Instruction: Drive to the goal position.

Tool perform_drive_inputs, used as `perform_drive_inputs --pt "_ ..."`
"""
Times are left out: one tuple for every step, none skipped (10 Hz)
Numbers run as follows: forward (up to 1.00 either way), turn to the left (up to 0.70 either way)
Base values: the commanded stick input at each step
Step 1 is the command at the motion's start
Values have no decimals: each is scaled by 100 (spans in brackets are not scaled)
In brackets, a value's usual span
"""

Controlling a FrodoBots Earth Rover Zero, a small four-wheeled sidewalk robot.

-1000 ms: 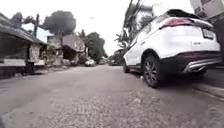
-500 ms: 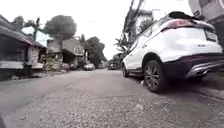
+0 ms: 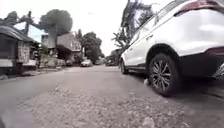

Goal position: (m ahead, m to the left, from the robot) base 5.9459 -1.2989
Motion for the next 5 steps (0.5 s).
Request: perform_drive_inputs --pt "100 0" --pt "100 0" --pt "100 0" --pt "100 0" --pt "100 0"
